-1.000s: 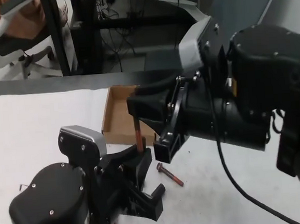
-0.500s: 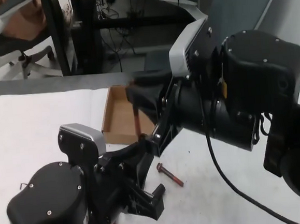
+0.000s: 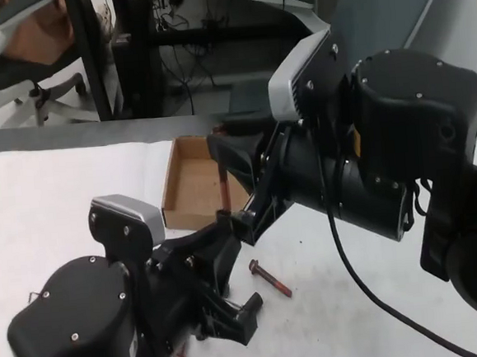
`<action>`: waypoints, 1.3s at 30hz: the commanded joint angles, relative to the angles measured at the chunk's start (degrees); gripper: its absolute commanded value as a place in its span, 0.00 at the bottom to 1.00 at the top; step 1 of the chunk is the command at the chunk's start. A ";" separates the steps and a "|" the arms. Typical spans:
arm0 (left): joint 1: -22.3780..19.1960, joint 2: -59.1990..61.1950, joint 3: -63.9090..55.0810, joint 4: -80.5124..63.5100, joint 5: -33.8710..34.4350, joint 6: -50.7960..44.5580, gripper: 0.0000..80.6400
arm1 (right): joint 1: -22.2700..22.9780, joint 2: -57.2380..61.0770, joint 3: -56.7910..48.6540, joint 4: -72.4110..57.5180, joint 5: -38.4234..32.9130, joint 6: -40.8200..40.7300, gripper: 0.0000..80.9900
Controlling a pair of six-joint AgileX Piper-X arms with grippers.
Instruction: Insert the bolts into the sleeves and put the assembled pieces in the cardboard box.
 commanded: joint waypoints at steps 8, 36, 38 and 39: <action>2.08 -0.02 -0.09 -3.87 0.76 0.47 0.02 | -0.11 0.02 -0.25 0.98 -0.15 2.72 0.01; 2.08 -0.02 -0.09 -3.37 3.19 0.47 0.02 | -0.11 3.54 -0.25 -3.32 -0.67 1.70 0.01; 2.08 -0.02 -0.09 -3.37 3.19 0.47 0.02 | -0.11 3.51 -0.25 -3.48 -0.67 2.15 0.01; 2.08 -0.02 -0.09 -3.36 3.19 0.82 0.02 | -0.11 3.51 -0.25 -3.60 -1.02 3.03 0.01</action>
